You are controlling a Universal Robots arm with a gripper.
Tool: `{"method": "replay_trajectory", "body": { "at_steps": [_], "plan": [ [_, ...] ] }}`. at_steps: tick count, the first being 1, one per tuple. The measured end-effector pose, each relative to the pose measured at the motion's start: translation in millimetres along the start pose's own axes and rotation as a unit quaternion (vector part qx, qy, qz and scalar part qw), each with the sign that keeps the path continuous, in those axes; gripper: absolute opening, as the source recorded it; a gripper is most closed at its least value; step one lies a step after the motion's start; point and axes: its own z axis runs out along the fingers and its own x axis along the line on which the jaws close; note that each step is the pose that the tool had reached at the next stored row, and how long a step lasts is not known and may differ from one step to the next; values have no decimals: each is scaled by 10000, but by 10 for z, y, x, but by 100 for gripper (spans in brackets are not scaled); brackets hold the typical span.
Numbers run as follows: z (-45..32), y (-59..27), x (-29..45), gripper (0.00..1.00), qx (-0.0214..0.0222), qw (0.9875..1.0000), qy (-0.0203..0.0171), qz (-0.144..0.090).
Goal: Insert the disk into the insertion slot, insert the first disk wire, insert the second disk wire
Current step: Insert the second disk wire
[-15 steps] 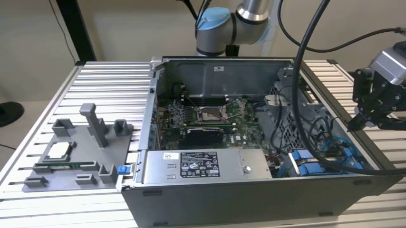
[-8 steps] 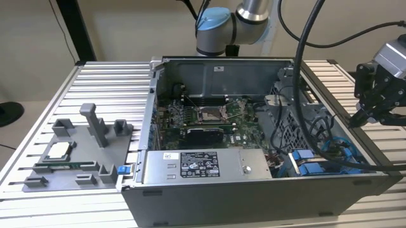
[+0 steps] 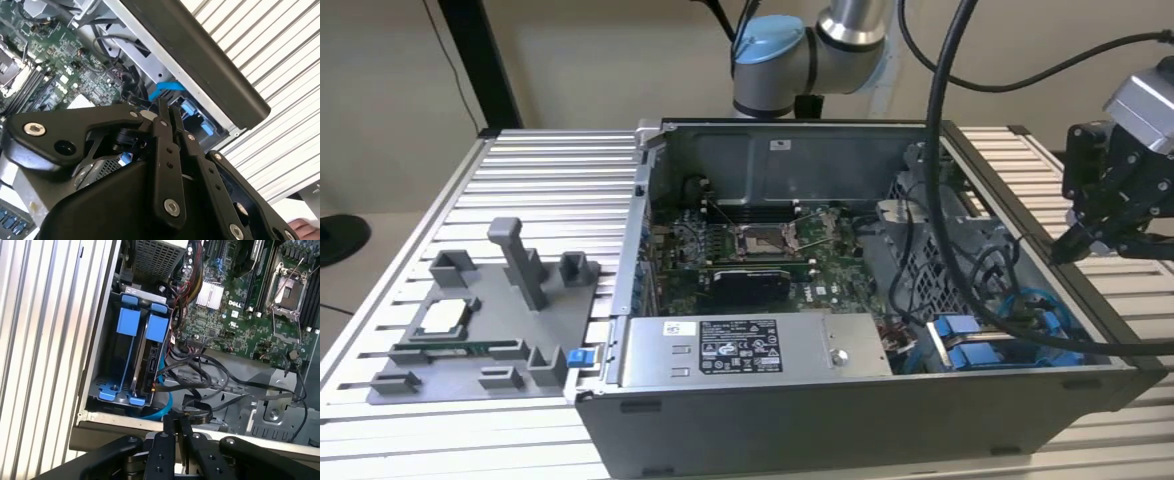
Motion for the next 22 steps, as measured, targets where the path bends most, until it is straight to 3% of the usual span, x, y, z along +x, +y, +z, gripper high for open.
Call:
{"method": "replay_trajectory", "body": {
  "at_steps": [7, 12, 17, 22],
  "plan": [
    [-8, 310, -35, 0, 18, 10000, 3, -4],
    [-17, 470, -17, 0, 32, 10000, 7, -7],
    [-5, 538, 15, 0, 53, 10000, 11, -10],
    [46, 554, 55, 0, 122, 9999, 25, -26]
  ]
}}
